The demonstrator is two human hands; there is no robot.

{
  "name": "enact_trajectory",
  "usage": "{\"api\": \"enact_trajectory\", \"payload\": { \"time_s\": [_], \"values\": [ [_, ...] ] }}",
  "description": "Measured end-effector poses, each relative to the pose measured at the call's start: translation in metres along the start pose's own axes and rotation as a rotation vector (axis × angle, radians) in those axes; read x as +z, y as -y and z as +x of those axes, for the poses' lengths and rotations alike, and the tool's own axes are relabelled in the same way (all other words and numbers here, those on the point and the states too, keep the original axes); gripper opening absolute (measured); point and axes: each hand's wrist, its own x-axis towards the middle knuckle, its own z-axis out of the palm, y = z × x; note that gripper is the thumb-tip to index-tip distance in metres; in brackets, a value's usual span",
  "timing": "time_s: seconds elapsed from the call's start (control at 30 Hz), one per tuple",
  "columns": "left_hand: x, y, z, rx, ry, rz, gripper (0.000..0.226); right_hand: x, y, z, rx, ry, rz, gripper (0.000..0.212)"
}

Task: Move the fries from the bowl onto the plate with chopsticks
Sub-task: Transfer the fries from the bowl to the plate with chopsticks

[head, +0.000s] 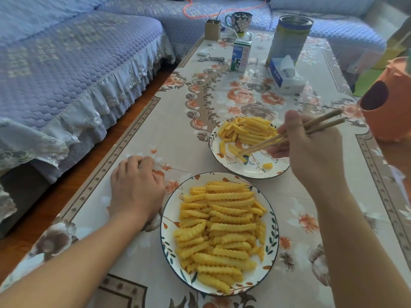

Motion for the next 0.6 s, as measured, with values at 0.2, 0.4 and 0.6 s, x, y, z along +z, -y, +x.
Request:
{"api": "enact_trajectory", "payload": {
  "time_s": [0.2,0.4,0.6],
  "values": [
    [0.0,0.0,0.0,-0.005,0.003,0.003,0.026,-0.006,0.037,-0.016,0.01,0.205,0.24,0.044],
    [0.0,-0.001,0.0,0.001,-0.002,-0.002,0.027,0.011,0.037,-0.031,0.01,0.377,0.178,0.048],
    [0.001,0.0,0.0,0.002,-0.007,-0.005,0.028,0.004,0.036,-0.026,-0.025,0.404,0.126,0.039]
  ]
}}
